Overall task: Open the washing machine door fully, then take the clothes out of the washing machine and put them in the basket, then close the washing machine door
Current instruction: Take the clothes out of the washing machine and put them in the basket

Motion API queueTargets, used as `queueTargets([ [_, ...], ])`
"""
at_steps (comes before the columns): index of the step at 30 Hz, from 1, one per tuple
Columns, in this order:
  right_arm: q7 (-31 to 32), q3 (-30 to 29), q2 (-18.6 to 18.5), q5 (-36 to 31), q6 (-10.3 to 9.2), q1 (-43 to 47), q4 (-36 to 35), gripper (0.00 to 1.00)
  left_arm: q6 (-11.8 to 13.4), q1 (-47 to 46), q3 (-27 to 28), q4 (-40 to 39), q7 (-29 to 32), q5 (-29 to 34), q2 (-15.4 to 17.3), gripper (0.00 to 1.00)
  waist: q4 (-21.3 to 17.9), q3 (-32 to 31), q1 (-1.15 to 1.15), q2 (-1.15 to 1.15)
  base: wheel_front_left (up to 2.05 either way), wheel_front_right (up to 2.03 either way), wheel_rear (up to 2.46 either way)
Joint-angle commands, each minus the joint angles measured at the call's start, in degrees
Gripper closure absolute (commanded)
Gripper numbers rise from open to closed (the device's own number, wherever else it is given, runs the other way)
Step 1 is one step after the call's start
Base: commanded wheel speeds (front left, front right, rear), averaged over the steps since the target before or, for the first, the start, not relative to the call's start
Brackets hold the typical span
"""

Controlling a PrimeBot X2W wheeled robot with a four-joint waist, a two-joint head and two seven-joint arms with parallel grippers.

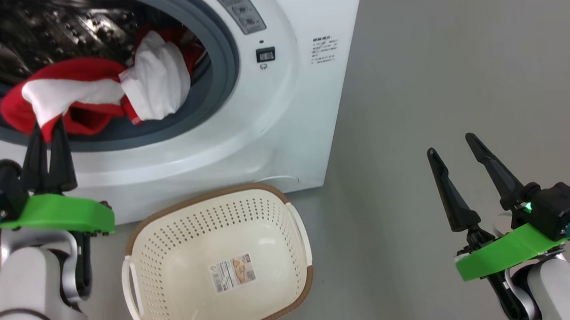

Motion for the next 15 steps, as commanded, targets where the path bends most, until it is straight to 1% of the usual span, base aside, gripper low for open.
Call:
queueTargets([
  [1,-0.36,0.92,-0.19,0.5,0.28,0.91,-1.26,0.0,0.28,0.79,1.71,-3.1,-0.38,-0.52,1.72,1.0,-0.03,-1.41,0.0,0.0,0.0,0.0,0.0],
  [12,-0.36,0.54,0.05,0.55,0.28,1.8,-0.96,0.0,1.99,5.93,0.66,-16.73,4.05,-0.61,1.59,1.0,0.04,-4.21,0.0,0.0,0.0,0.0,0.0],
  [13,-0.36,0.54,0.05,0.55,0.28,1.8,-0.96,0.0,1.99,5.93,0.66,-16.73,4.05,-0.61,1.59,1.0,0.04,-4.21,0.0,0.0,0.0,0.0,0.0],
  [15,-0.36,0.56,0.1,0.6,0.28,1.94,-0.84,0.0,2.35,6.81,0.43,-19.2,4.78,-0.62,1.46,1.0,0.12,-4.86,0.0,0.0,0.0,0.0,0.0],
])
